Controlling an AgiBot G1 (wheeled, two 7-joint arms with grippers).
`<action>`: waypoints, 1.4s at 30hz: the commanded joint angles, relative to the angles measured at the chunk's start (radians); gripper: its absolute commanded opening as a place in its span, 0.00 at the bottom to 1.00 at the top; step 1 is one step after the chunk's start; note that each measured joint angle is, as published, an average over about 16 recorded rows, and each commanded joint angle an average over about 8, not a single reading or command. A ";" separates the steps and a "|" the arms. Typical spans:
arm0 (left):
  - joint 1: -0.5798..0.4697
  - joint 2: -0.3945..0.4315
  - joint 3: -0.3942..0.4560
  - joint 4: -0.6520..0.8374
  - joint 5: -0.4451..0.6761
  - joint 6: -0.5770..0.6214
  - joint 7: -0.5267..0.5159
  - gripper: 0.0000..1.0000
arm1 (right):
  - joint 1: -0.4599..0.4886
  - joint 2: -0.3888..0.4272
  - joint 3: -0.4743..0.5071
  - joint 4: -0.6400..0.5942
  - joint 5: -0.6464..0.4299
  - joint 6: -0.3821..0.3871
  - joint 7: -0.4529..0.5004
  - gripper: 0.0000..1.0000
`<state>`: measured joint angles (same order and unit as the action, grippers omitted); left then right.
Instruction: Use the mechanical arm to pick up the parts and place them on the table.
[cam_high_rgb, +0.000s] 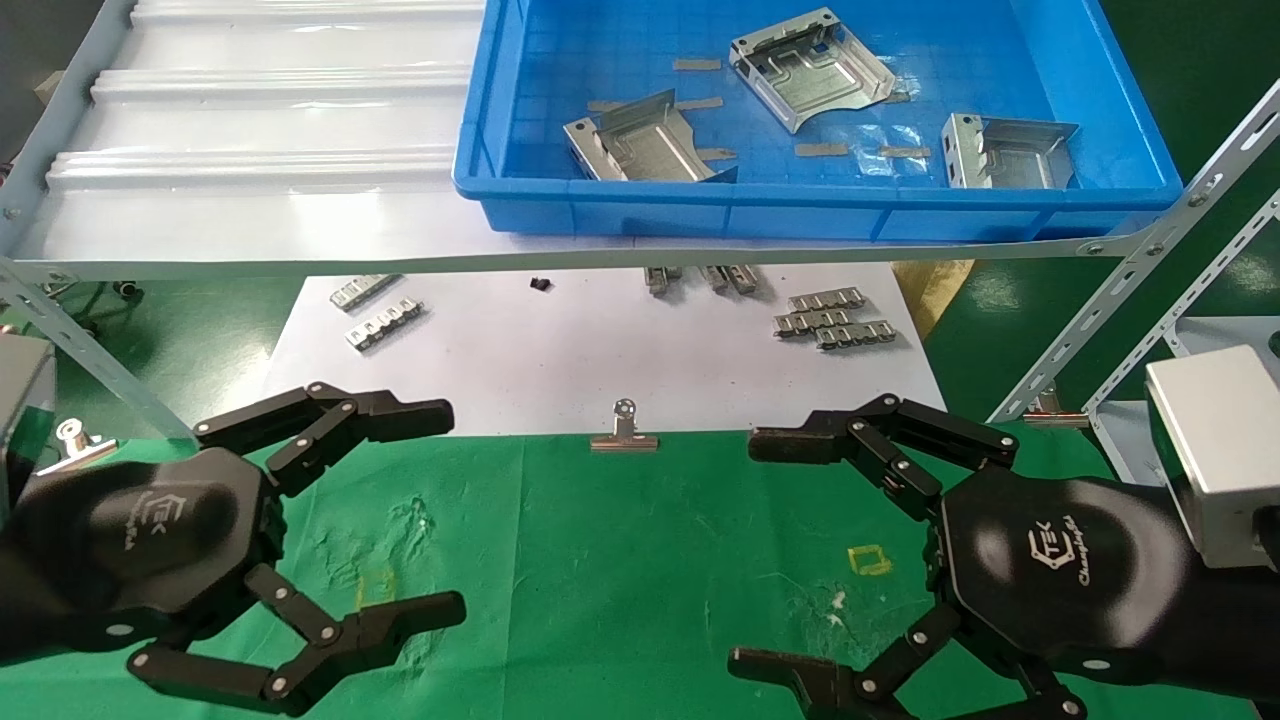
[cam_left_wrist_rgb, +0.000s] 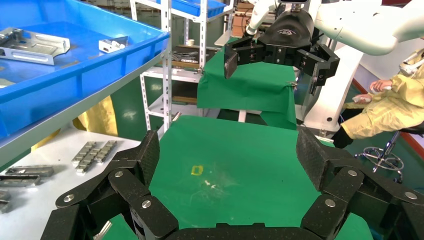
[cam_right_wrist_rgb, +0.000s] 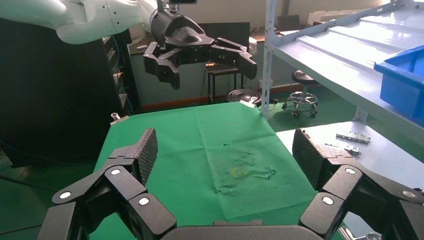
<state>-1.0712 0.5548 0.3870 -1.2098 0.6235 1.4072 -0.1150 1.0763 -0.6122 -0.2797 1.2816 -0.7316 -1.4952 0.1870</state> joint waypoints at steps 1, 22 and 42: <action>0.000 0.000 0.000 0.000 0.000 0.000 0.000 1.00 | 0.000 0.000 0.000 0.000 0.000 0.000 0.000 1.00; 0.000 0.000 0.000 0.000 0.000 0.000 0.000 0.48 | 0.000 0.000 0.000 0.000 0.000 0.000 0.000 1.00; 0.000 0.000 0.000 0.000 0.000 0.000 0.000 0.00 | 0.000 0.000 0.000 0.000 0.000 0.000 0.000 1.00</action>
<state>-1.0712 0.5548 0.3870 -1.2098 0.6235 1.4072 -0.1150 1.0763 -0.6122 -0.2798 1.2816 -0.7316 -1.4952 0.1870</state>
